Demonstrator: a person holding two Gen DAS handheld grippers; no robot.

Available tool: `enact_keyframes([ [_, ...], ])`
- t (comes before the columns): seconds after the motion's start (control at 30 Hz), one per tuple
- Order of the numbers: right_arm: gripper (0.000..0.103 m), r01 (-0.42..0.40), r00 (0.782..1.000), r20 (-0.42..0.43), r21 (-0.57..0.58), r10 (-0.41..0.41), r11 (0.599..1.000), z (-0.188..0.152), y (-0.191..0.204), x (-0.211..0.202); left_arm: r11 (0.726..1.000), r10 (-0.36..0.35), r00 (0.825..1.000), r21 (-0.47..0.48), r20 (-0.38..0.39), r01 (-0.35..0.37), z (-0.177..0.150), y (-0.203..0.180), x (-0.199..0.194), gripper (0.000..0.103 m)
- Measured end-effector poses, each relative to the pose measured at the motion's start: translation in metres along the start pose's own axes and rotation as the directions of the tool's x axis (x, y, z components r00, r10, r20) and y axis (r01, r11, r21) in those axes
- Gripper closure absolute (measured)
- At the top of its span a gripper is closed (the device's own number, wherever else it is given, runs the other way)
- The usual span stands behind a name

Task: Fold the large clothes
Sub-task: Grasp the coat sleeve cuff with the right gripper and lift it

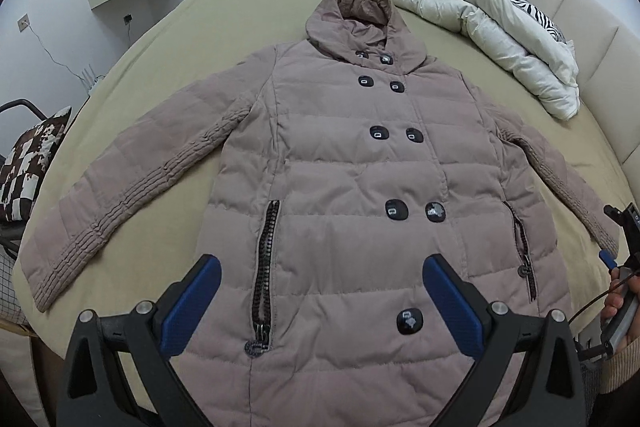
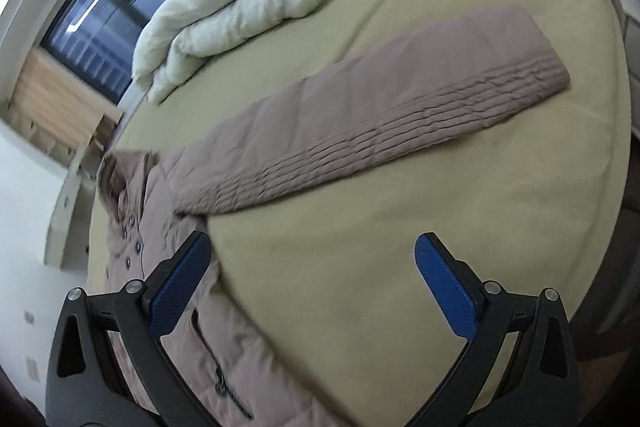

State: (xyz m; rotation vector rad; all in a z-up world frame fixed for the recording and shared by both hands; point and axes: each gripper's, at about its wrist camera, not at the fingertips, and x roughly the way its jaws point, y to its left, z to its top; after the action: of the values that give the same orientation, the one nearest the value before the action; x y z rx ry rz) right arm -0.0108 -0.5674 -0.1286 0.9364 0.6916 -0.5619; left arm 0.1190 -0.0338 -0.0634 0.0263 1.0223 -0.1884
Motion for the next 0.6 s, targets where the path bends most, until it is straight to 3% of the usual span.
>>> enact_keyframes([
  [0.13, 0.013, 0.019, 1.000, 0.012, 0.215, -0.022, 0.976, 0.043, -0.070, 0.031, 1.000, -0.018, 0.999, -0.003, -0.027, 0.018, 0.016, -0.008, 0.024, 0.003],
  [0.27, 0.029, -0.038, 0.997, 0.071, 0.389, 0.011, 0.921, 0.069, -0.127, 0.047, 0.997, -0.076, 0.996, -0.006, -0.036, 0.076, 0.027, -0.022, 0.043, 0.005],
  [0.4, 0.033, -0.050, 0.992, 0.124, 0.406, -0.001, 0.912, 0.095, -0.145, 0.063, 0.995, -0.098, 0.994, 0.016, -0.057, 0.099, 0.034, -0.039, 0.060, 0.008],
  [0.43, 0.038, -0.042, 0.992, 0.125, 0.406, -0.010, 0.913, 0.102, -0.140, 0.069, 0.994, -0.102, 0.993, 0.020, -0.059, 0.104, 0.035, -0.043, 0.063, 0.008],
  [0.53, 0.068, -0.003, 0.991, 0.127, 0.367, -0.047, 0.930, 0.118, -0.126, 0.081, 0.993, -0.110, 0.992, 0.030, -0.067, 0.112, 0.039, -0.049, 0.070, 0.012],
  [0.6, 0.077, 0.009, 0.991, 0.120, 0.331, -0.052, 0.944, 0.127, -0.114, 0.087, 0.992, -0.119, 0.990, 0.024, -0.072, 0.121, 0.042, -0.049, 0.074, 0.015],
])
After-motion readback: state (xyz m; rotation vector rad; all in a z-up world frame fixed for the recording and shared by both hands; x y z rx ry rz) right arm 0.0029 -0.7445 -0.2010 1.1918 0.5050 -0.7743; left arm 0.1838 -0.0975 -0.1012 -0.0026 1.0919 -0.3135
